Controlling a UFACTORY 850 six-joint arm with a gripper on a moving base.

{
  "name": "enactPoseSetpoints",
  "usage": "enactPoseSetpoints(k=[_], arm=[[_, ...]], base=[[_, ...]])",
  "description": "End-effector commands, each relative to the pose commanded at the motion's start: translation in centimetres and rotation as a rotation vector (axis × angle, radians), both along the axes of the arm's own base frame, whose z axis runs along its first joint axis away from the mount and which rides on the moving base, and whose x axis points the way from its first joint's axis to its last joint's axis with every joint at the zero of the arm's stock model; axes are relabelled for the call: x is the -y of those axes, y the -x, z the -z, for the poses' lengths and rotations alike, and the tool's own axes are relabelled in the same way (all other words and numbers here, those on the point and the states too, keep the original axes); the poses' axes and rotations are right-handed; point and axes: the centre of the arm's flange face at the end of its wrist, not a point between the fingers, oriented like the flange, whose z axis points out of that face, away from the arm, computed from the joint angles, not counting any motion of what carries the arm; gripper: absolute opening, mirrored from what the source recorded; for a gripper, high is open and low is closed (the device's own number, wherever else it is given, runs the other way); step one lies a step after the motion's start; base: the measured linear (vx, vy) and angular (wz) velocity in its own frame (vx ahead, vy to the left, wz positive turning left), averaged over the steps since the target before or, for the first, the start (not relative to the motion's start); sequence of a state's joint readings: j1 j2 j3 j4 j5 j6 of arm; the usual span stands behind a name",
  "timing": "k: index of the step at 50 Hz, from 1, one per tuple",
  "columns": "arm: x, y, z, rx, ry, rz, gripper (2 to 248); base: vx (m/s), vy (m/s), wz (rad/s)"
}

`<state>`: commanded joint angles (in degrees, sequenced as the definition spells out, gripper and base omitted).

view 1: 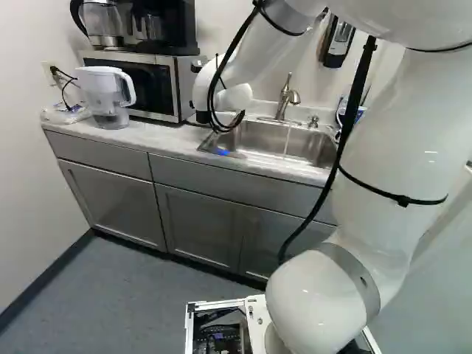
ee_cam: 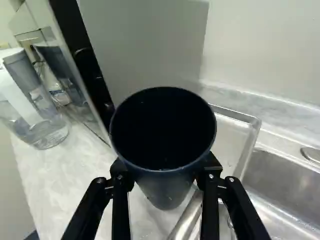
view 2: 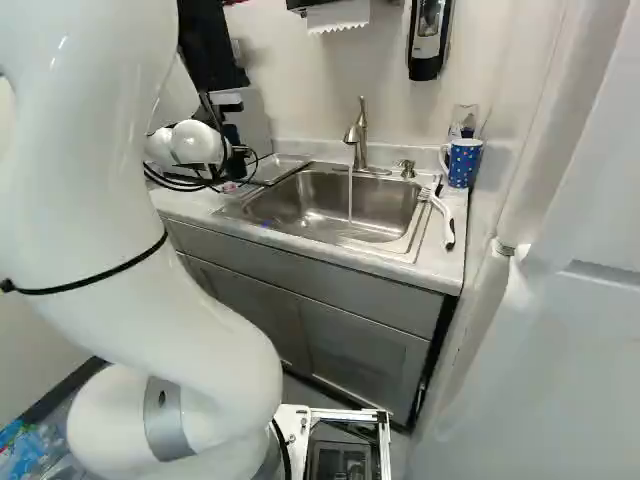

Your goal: Rinse the cup and place it in the tray

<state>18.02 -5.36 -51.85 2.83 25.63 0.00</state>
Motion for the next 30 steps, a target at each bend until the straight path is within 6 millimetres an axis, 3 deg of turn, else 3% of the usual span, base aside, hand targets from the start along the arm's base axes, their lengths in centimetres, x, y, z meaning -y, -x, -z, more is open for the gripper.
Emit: enactPoseSetpoints(k=[17,30], arm=[[2.4,-1.4,-1.9,0.035,-0.011,0.05,126],[4.3,-2.3,-1.8,0.036,-0.01,0.089,126]], base=[[0.0,0.0,0.0],[0.0,0.0,0.0]])
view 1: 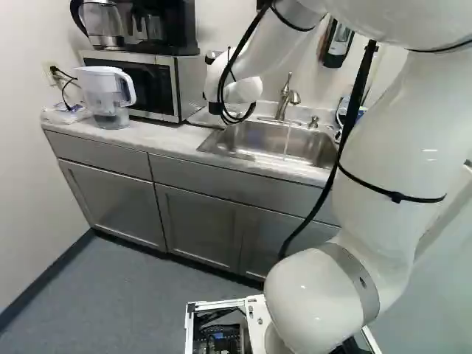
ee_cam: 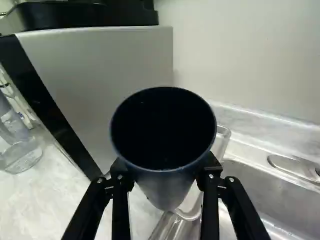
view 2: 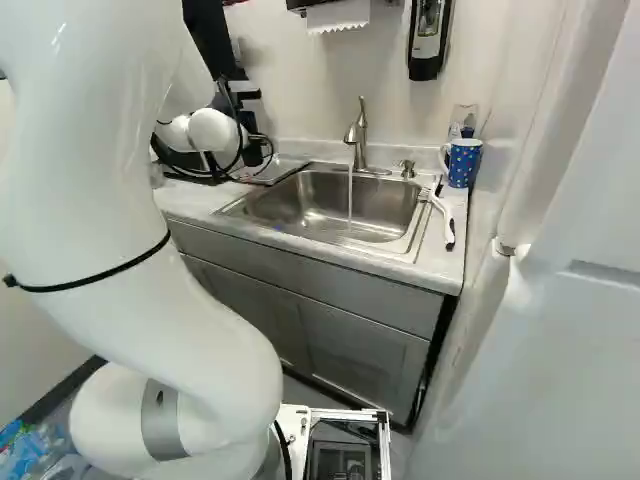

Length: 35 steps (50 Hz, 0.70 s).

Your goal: Rinse the cup and place it in the tray

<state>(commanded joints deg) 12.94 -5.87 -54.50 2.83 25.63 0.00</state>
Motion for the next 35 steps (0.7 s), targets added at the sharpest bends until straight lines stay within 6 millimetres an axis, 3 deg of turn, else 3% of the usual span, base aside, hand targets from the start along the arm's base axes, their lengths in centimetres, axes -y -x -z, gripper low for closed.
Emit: enactPoseSetpoints(k=[35], arm=[[5.4,-0.5,0.0,-0.001,0.0,0.099,126]], base=[[0.0,0.0,0.0]])
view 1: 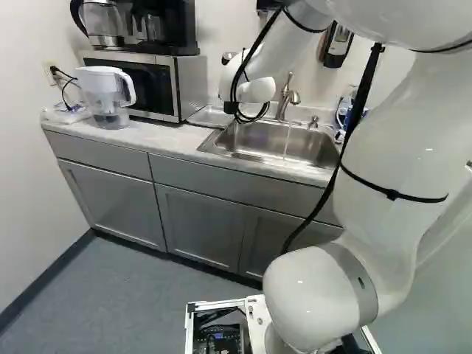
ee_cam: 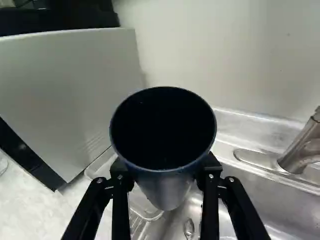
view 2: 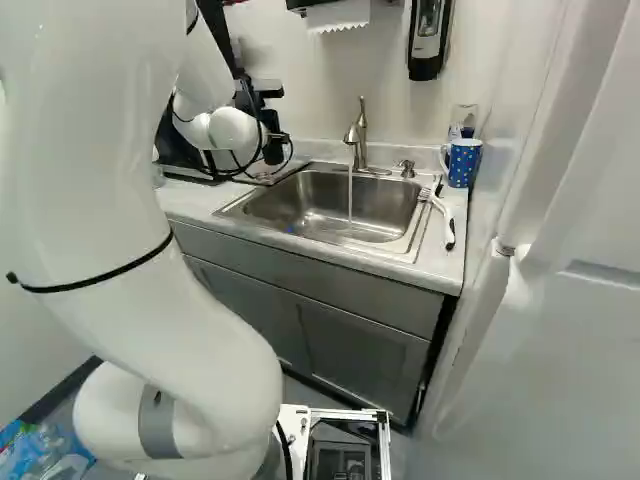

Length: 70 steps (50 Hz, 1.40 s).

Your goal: Rinse the cup and place it in the tray

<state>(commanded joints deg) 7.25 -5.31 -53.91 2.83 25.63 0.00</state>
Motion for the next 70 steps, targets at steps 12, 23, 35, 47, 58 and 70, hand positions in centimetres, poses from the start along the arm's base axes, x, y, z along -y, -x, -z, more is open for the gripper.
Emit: enactPoseSetpoints(k=[12,23,35,47,58,70], arm=[[1.9,0.1,0.0,0.0,0.0,0.034,126],[3.5,0.3,0.0,-0.001,0.0,0.065,126],[5.4,0.8,0.0,-0.001,0.0,0.099,126],[7.0,1.3,0.6,-0.014,0.001,0.13,126],[7.7,1.8,1.7,-0.037,0.002,0.144,126],[8.3,2.4,3.1,-0.064,0.003,0.155,126]], base=[[0.0,0.0,0.0],[0.0,0.0,0.0],[0.0,0.0,0.0],[0.0,0.0,0.0],[0.0,0.0,0.0],[0.0,0.0,0.0]])
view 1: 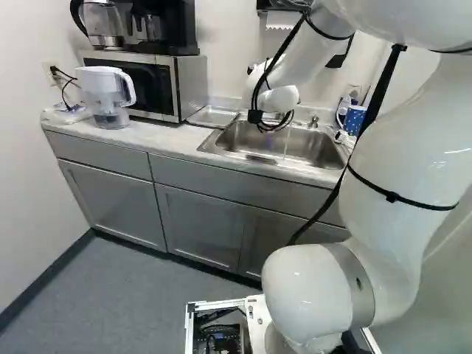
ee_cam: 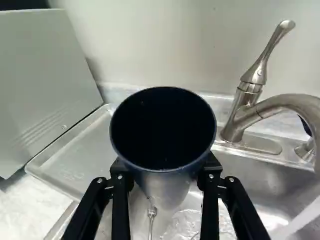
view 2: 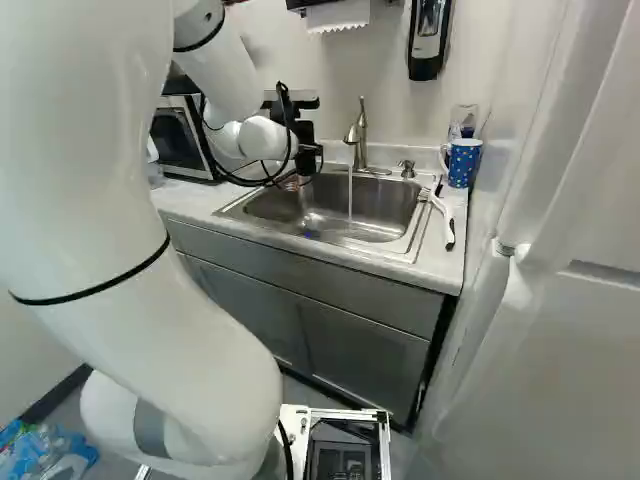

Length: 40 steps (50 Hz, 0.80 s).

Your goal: Rinse the cup and place it in the tray

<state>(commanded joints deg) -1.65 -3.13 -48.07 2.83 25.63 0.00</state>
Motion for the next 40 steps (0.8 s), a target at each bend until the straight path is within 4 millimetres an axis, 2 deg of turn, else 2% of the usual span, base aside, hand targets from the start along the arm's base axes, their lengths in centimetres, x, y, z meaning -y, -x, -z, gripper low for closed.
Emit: enactPoseSetpoints(k=[40], arm=[[2.0,2.5,4.3,-0.081,-0.004,0.043,126]], base=[[0.0,0.0,0.0]])
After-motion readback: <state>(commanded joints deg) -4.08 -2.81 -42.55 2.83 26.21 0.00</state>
